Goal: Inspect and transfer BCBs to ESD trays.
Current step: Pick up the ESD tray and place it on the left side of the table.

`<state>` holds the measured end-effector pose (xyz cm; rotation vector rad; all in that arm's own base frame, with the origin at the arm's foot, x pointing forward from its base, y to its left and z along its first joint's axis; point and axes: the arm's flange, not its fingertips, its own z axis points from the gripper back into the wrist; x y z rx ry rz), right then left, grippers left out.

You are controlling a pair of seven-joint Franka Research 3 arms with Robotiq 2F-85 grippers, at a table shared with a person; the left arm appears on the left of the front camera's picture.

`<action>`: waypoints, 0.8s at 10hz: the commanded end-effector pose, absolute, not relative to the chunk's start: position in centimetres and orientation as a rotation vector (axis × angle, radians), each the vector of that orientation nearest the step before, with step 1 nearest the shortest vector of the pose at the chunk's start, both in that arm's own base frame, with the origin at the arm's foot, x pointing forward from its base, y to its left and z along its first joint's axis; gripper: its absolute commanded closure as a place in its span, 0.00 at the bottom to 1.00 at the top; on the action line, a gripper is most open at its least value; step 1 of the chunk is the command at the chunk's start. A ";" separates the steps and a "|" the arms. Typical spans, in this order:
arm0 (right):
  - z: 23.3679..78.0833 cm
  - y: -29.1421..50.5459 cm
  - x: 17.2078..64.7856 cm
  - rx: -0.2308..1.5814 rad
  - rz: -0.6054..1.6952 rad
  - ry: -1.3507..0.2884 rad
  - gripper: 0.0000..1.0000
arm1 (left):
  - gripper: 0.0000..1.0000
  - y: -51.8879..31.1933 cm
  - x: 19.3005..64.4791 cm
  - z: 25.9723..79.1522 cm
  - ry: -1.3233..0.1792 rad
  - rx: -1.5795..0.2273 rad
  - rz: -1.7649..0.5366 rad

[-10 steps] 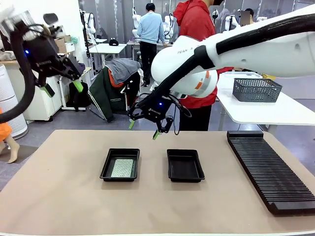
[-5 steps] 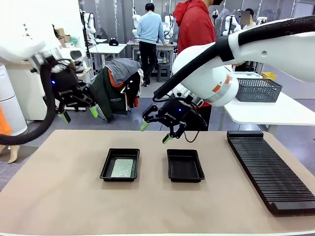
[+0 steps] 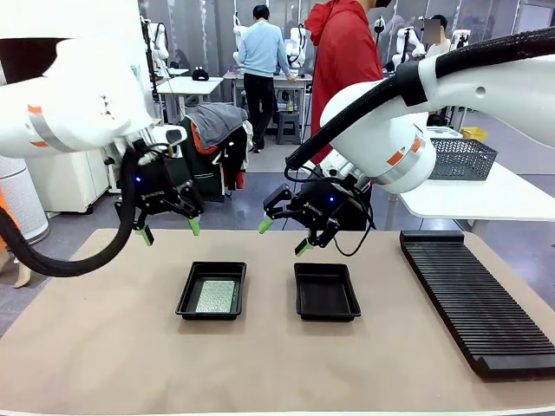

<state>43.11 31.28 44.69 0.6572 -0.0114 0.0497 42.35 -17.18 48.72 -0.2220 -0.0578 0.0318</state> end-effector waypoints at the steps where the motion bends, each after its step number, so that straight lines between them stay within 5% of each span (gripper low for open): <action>1: 44.8 31.9 43.2 0.649 0.037 -0.004 0.00 | 0.00 -18.4 43.6 46.9 -0.080 -0.185 0.058; 8: 44.8 31.9 43.2 0.649 0.037 -0.004 0.00 | 0.00 -19.8 47.4 39.0 -0.149 0.013 0.050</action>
